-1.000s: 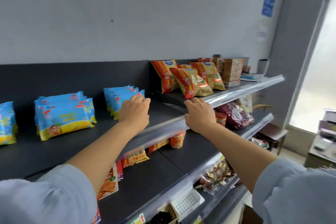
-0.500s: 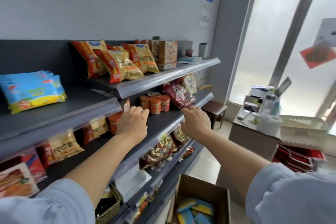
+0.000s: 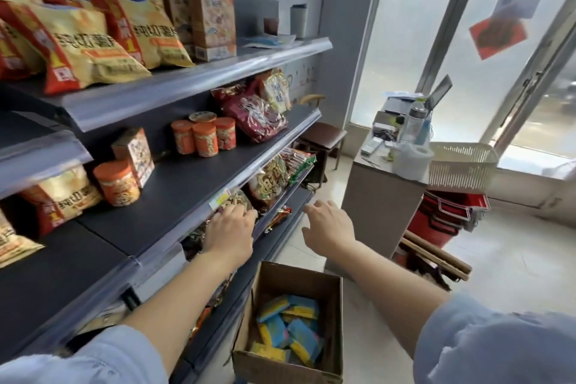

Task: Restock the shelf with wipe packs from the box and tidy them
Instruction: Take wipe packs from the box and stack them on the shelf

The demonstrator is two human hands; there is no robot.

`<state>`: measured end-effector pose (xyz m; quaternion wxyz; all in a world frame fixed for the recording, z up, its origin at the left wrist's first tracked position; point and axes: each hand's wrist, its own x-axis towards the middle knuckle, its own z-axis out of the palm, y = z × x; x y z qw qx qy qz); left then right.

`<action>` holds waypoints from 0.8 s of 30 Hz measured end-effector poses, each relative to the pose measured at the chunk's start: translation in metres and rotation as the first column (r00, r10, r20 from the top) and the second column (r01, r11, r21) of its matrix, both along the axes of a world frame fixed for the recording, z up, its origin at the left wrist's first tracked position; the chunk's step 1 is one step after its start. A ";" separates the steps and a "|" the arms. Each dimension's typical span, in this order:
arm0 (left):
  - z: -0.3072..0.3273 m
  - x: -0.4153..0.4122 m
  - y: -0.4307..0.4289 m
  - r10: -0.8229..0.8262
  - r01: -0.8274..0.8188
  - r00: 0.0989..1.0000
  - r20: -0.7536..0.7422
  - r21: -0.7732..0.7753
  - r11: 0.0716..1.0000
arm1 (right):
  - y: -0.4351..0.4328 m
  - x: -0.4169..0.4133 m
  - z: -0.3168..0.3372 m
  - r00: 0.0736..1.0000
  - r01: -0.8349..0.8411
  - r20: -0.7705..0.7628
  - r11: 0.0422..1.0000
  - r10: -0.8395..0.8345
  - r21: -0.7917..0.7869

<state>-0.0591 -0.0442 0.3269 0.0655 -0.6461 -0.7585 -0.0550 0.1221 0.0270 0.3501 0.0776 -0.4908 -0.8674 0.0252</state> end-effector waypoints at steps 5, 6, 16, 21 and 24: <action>-0.043 0.002 0.039 -0.057 0.059 0.998 0.023 -0.075 0.995 | 0.029 0.005 -0.038 0.998 0.054 0.049 0.996 -0.051 -0.066; -0.051 0.003 0.046 -0.067 0.070 0.997 0.028 -0.091 0.993 | 0.035 0.006 -0.046 0.997 0.062 0.053 0.995 -0.058 -0.078; -0.150 0.016 0.091 -0.156 0.177 0.983 0.102 -0.254 0.951 | 0.072 0.013 -0.139 0.987 0.133 0.126 0.958 -0.104 -0.254; -0.203 0.028 0.099 -0.132 0.170 0.982 0.131 -0.339 0.925 | 0.085 0.021 -0.198 0.982 0.137 0.168 0.925 -0.081 -0.354; -0.239 0.033 0.101 -0.103 0.153 0.984 0.145 -0.389 0.908 | 0.090 0.025 -0.235 0.981 0.137 0.183 0.905 -0.067 -0.403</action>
